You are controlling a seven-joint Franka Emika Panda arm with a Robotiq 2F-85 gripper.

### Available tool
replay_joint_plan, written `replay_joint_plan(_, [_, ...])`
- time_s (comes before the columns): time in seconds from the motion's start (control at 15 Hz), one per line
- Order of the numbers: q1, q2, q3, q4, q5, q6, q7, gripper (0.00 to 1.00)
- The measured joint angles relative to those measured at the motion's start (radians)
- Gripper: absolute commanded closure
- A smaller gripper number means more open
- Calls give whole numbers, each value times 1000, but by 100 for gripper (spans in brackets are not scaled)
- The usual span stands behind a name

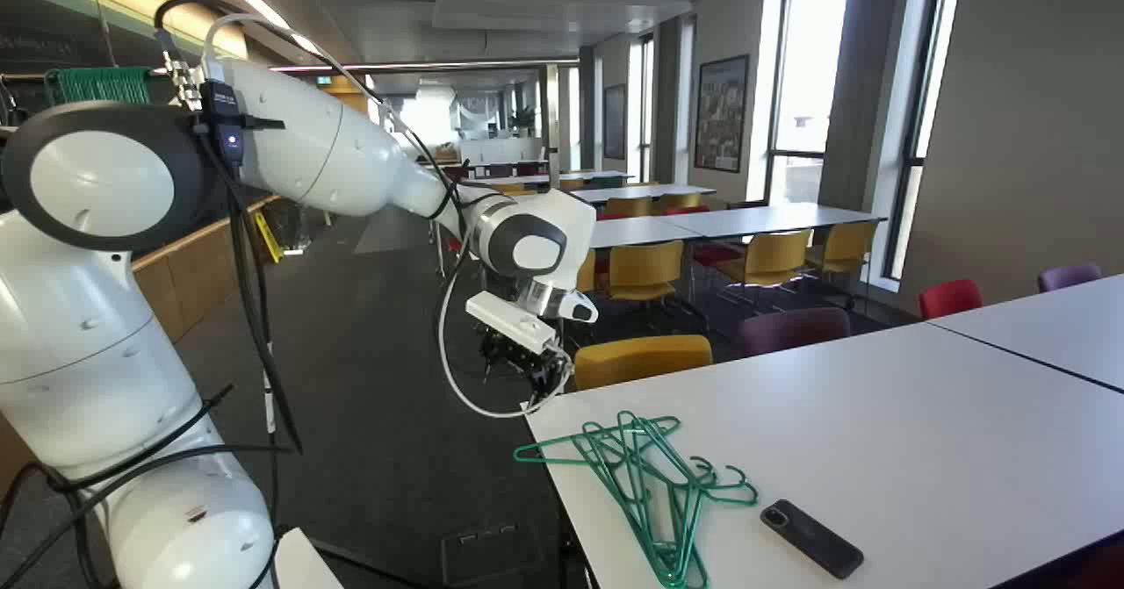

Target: Put one green hanger on the rail.

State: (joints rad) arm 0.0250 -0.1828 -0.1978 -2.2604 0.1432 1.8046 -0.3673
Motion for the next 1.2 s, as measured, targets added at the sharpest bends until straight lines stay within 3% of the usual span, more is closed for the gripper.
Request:
replay_joint_plan(0.53, [-6,19,5,7,-2,3,-12,0])
replay_joint_plan(1.2, [-41,228,24,231,-196,45,-348,0])
